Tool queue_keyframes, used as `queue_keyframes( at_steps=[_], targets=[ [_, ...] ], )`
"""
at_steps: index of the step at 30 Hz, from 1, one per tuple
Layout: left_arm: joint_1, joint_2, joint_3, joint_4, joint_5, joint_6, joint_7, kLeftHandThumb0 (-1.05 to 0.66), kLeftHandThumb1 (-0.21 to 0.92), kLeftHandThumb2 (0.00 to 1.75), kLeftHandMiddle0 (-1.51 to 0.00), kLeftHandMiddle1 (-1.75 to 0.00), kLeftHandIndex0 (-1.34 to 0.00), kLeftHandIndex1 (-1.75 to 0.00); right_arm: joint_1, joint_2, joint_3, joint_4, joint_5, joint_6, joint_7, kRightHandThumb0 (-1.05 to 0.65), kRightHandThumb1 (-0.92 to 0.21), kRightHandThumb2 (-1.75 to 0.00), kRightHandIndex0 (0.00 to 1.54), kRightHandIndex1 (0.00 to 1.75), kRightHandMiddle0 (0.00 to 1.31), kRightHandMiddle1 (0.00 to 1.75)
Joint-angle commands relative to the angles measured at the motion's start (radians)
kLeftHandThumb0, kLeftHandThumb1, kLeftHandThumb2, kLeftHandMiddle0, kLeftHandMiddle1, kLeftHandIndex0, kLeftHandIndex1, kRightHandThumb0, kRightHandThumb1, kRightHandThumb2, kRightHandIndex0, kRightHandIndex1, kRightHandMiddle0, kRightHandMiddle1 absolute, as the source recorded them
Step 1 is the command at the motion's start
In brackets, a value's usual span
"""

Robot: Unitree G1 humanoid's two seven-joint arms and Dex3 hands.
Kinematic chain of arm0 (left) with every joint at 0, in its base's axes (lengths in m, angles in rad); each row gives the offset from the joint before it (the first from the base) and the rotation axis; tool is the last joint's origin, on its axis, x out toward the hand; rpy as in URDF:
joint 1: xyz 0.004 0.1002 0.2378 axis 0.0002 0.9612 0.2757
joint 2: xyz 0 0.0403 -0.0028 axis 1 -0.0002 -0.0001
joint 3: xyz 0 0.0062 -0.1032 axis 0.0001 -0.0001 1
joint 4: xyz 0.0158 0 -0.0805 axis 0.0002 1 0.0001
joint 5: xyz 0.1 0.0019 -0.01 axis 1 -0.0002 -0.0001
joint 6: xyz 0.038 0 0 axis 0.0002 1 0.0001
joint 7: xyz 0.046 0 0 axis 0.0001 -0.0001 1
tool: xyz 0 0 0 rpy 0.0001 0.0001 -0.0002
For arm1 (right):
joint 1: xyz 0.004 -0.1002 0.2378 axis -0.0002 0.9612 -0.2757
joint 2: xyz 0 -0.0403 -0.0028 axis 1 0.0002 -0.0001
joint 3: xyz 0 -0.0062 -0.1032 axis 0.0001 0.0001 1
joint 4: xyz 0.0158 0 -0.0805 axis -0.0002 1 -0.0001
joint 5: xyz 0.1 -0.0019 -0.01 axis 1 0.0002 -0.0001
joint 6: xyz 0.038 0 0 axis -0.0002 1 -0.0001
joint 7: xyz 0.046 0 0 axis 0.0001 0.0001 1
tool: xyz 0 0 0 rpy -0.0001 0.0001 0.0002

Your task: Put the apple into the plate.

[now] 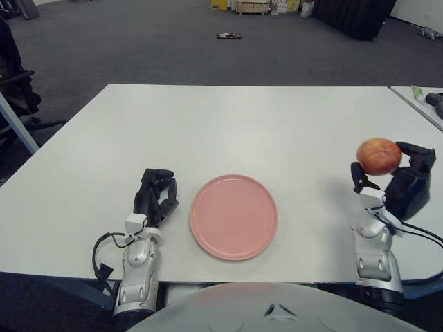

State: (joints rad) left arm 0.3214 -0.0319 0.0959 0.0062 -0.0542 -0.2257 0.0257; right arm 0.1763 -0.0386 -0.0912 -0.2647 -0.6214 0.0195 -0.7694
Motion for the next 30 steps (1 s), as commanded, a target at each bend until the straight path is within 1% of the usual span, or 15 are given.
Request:
queue_keyframes(
  at_steps=[1, 3, 4, 8, 10, 14, 18, 20, 23, 26, 30],
  targets=[
    [-0.003, 0.007, 0.002, 0.011, 0.004, 0.031, 0.002, -0.36, 0.84, 0.64, -0.52, -1.39, -0.24, -1.75, -0.012, 0.018, 0.062, -0.047, -0.029, -0.047, 0.022, -0.51, -0.22, -1.43, 1.27, 1.75, 0.69, 1.75],
    [-0.003, 0.006, 0.001, 0.009, 0.007, 0.034, 0.004, -0.36, 0.84, 0.64, -0.52, -1.39, -0.24, -1.75, -0.003, 0.023, 0.082, -0.057, -0.032, -0.057, 0.038, -0.51, -0.23, -1.43, 1.26, 1.75, 0.68, 1.75],
    [-0.005, 0.005, 0.001, 0.011, 0.008, 0.030, 0.005, -0.36, 0.84, 0.64, -0.52, -1.39, -0.24, -1.75, 0.012, 0.029, 0.111, -0.065, -0.034, -0.065, 0.056, -0.51, -0.23, -1.43, 1.26, 1.75, 0.68, 1.75],
    [-0.007, 0.000, -0.002, 0.016, 0.008, 0.014, 0.005, -0.36, 0.85, 0.63, -0.53, -1.39, -0.24, -1.75, 0.051, 0.045, 0.181, -0.083, -0.034, -0.096, 0.101, -0.50, -0.24, -1.41, 1.26, 1.75, 0.67, 1.75],
    [-0.009, -0.004, -0.004, 0.023, 0.006, 0.000, 0.003, -0.36, 0.85, 0.63, -0.54, -1.39, -0.24, -1.75, 0.059, 0.041, 0.215, -0.084, -0.034, -0.119, 0.130, -0.50, -0.24, -1.40, 1.26, 1.75, 0.67, 1.75],
    [-0.010, -0.007, -0.006, 0.028, 0.001, 0.004, 0.001, -0.36, 0.85, 0.63, -0.54, -1.39, -0.24, -1.75, 0.051, 0.029, 0.258, -0.098, -0.037, -0.137, 0.195, -0.50, -0.25, -1.40, 1.26, 1.75, 0.66, 1.75],
    [-0.007, 0.002, 0.000, 0.034, 0.001, 0.019, -0.003, -0.36, 0.83, 0.65, -0.54, -1.39, -0.25, -1.75, 0.061, 0.024, 0.319, -0.104, -0.031, -0.136, 0.285, -0.50, -0.24, -1.41, 1.26, 1.75, 0.67, 1.75],
    [-0.006, 0.001, 0.000, 0.033, 0.002, 0.021, 0.000, -0.36, 0.82, 0.67, -0.54, -1.40, -0.25, -1.75, 0.062, 0.017, 0.342, -0.089, -0.034, -0.142, 0.312, -0.51, -0.22, -1.44, 1.28, 1.75, 0.69, 1.75],
    [-0.005, -0.002, 0.000, 0.033, 0.002, 0.018, 0.003, -0.36, 0.81, 0.68, -0.54, -1.39, -0.26, -1.75, 0.051, 0.012, 0.377, -0.034, -0.050, -0.153, 0.332, -0.52, -0.20, -1.46, 1.29, 1.75, 0.70, 1.75],
    [-0.003, -0.005, 0.000, 0.033, 0.003, 0.010, 0.005, -0.36, 0.80, 0.70, -0.55, -1.39, -0.26, -1.75, 0.035, 0.002, 0.399, 0.004, -0.050, -0.162, 0.358, -0.52, -0.19, -1.47, 1.29, 1.75, 0.71, 1.75],
    [-0.002, -0.004, -0.001, 0.031, 0.006, 0.007, 0.005, -0.36, 0.80, 0.70, -0.55, -1.39, -0.27, -1.75, 0.008, -0.030, 0.419, 0.040, -0.030, -0.173, 0.432, -0.52, -0.19, -1.48, 1.29, 1.75, 0.72, 1.75]
  ],
)
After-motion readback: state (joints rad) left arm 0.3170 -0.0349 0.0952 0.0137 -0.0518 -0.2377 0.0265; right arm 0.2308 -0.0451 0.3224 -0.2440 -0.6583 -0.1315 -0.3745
